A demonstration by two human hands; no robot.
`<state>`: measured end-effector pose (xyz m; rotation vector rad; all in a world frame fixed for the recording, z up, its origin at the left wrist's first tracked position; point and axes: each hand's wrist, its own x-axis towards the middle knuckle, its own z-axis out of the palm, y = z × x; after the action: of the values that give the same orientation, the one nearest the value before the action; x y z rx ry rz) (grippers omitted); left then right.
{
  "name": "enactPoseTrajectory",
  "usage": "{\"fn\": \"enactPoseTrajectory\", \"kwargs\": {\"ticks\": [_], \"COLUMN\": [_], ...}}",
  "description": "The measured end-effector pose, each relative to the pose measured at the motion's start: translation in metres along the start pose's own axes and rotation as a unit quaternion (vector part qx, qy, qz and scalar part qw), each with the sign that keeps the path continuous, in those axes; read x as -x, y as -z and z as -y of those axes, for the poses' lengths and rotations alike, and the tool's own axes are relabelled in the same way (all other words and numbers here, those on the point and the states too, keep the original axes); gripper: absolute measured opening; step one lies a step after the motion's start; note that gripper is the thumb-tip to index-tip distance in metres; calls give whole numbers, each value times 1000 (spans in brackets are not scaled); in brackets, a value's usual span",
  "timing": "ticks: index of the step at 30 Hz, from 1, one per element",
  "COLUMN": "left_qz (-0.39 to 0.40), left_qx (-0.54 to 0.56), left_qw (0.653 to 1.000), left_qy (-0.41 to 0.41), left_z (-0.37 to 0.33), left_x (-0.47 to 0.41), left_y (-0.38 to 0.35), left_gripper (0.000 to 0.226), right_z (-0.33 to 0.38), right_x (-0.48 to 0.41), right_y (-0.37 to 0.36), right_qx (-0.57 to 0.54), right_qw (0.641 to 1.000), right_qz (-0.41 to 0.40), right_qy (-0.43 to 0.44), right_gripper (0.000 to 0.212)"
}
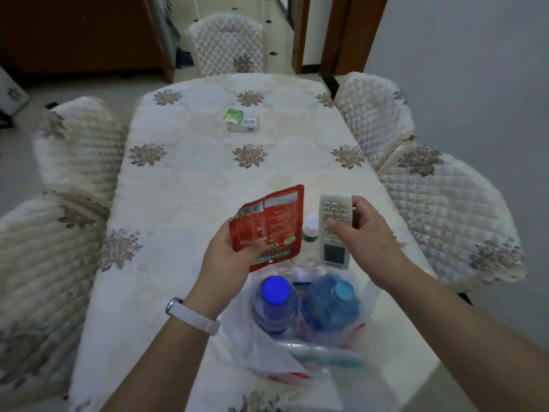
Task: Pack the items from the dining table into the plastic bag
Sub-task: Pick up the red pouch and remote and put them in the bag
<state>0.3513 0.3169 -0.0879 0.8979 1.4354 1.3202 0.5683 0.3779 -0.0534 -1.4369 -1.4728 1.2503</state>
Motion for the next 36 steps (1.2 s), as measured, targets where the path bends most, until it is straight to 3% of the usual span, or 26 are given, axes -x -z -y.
{"fn": "enactPoseTrajectory", "kwargs": {"ticks": [7, 20, 26, 31, 36], "left_qz": [27, 69, 43, 61, 33], "left_qx": [-39, -108, -103, -199, -292], "left_qw": [999, 974, 985, 976, 956], "left_qy": [20, 189, 134, 65, 18], "left_z": [45, 97, 96, 90, 74], "left_x": [0, -20, -20, -9, 7], "left_y": [1, 9, 10, 25, 37], "left_gripper": [39, 26, 28, 45, 36], "right_z": [-45, -96, -99, -83, -58], "right_x": [-9, -32, -26, -10, 15], "right_y": [1, -6, -6, 1, 16], "right_qx": [56, 174, 184, 182, 161], "right_qw": [988, 952, 951, 963, 978], "right_qz": [127, 170, 161, 126, 90], "right_qy": [-65, -184, -188, -157, -102], "right_gripper": [31, 16, 22, 26, 21]}}
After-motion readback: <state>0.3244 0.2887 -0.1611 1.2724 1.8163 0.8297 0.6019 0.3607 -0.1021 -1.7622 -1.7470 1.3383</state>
